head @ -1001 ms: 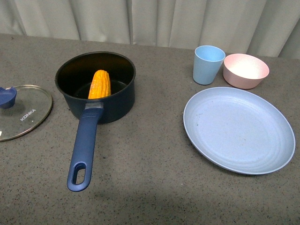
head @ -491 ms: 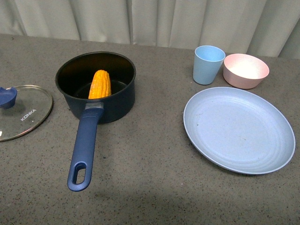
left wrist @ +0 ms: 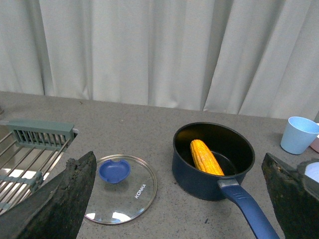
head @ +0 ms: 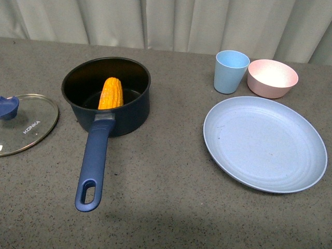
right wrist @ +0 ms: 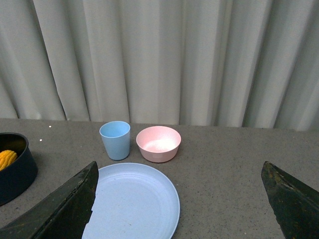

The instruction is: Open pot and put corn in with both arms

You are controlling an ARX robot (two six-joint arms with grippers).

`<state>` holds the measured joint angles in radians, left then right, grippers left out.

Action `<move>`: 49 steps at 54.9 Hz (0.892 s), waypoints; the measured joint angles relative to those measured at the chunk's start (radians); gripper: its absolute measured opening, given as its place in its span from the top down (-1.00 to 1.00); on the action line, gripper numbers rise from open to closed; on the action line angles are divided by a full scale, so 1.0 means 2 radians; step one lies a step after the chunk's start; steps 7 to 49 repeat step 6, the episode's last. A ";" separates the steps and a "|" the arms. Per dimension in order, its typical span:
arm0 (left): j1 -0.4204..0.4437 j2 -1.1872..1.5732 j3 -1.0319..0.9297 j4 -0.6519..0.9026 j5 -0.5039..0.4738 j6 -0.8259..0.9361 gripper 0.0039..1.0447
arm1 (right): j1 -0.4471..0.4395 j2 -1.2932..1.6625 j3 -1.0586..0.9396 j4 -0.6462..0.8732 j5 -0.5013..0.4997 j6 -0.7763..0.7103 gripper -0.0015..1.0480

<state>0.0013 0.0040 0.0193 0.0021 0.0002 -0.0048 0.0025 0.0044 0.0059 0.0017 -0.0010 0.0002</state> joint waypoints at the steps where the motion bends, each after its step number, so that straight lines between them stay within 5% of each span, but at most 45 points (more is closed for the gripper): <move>1: 0.000 0.000 0.000 0.000 0.000 0.000 -0.88 | 0.000 0.000 0.000 0.000 0.000 0.000 -0.82; 49: 0.000 0.000 0.000 0.000 0.000 0.000 -0.88 | 0.000 0.000 0.000 0.000 0.000 0.000 -0.82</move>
